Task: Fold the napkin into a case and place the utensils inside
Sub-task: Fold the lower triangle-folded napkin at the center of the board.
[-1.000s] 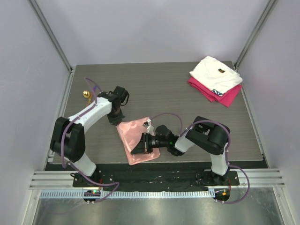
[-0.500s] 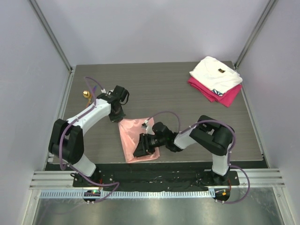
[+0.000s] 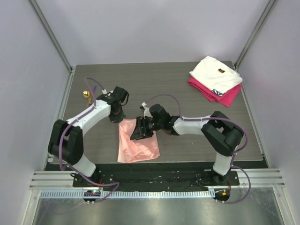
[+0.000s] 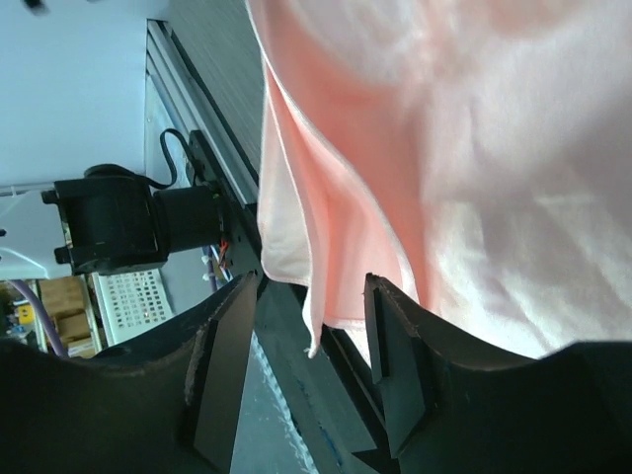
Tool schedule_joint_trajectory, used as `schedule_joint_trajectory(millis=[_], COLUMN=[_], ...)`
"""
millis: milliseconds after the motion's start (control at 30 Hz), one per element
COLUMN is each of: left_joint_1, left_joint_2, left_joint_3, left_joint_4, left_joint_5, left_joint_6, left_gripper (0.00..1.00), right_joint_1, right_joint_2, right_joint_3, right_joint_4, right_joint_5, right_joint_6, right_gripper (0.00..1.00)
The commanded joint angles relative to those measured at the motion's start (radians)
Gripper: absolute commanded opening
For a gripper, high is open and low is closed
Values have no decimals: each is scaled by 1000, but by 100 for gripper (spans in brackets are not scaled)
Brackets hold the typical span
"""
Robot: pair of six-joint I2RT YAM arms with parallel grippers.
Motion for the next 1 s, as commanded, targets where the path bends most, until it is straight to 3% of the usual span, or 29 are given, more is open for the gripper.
schedule_joint_trajectory(millis=[0, 67, 267, 300, 400, 967], left_joint_1=[5, 5, 5, 5, 5, 5], left_joint_2=[-52, -60, -66, -66, -69, -58], left_joint_3=[-12, -16, -26, -27, -30, -18], left_joint_4=[31, 34, 40, 40, 42, 74], left_joint_5=[3, 9, 25, 28, 32, 89], left_joint_6=[19, 21, 21, 21, 19, -5], left_gripper=[0, 0, 0, 0, 0, 0], right_joint_1=[-28, -42, -93, -99, -100, -96], right_joint_2=[22, 51, 153, 173, 232, 450], right_joint_3=[116, 145, 263, 303, 361, 521], right_joint_4=[-82, -84, -104, -122, -142, -104], right_joint_5=[21, 21, 44, 44, 53, 26], right_joint_6=[-67, -70, -104, -107, -121, -72], right_gripper=[55, 52, 25, 17, 10, 3])
